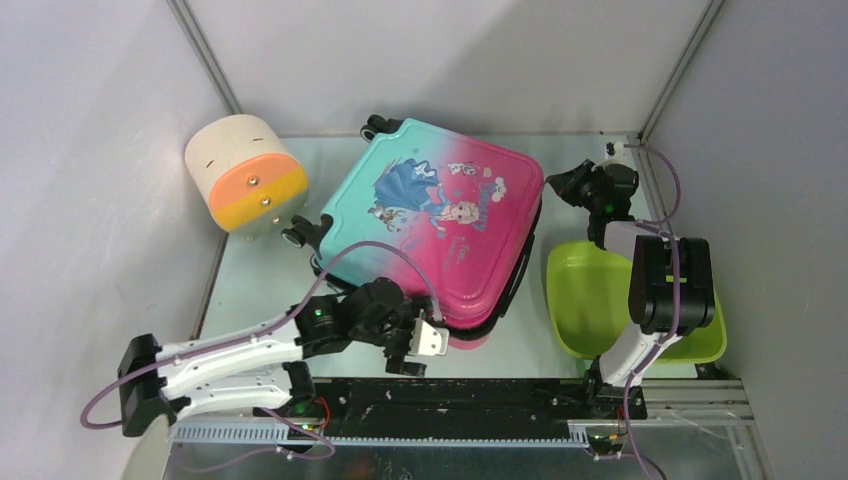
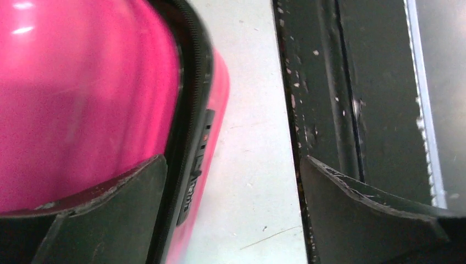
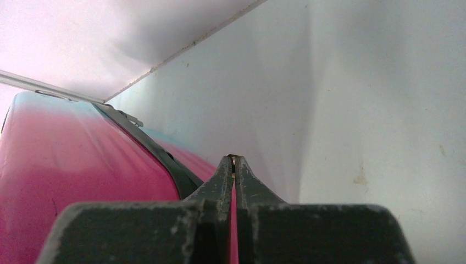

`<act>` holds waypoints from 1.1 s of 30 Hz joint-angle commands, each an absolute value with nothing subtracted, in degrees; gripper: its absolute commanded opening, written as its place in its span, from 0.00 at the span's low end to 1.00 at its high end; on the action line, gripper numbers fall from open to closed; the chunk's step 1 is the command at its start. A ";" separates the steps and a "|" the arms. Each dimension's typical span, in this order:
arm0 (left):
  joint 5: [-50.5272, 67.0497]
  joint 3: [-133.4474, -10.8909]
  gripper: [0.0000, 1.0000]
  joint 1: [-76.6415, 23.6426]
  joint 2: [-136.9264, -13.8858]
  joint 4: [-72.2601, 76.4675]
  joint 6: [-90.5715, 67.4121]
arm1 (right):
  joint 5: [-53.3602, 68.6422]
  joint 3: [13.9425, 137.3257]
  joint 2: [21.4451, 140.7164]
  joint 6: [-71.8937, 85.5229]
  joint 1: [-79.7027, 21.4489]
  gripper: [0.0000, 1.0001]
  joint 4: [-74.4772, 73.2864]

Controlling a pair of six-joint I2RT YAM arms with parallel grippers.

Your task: Open, take out, and arrange the luggage

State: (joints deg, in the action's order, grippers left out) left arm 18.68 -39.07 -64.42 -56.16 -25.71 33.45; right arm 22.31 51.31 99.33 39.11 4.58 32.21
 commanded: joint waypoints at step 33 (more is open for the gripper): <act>-33.31 -34.85 0.59 -53.88 -27.98 -52.48 -112.84 | 20.05 53.70 96.37 38.85 4.90 0.00 35.72</act>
State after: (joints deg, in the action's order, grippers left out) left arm -29.74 -33.50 -54.13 -26.37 -48.45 -95.33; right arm 22.68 51.40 98.87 40.10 4.36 32.25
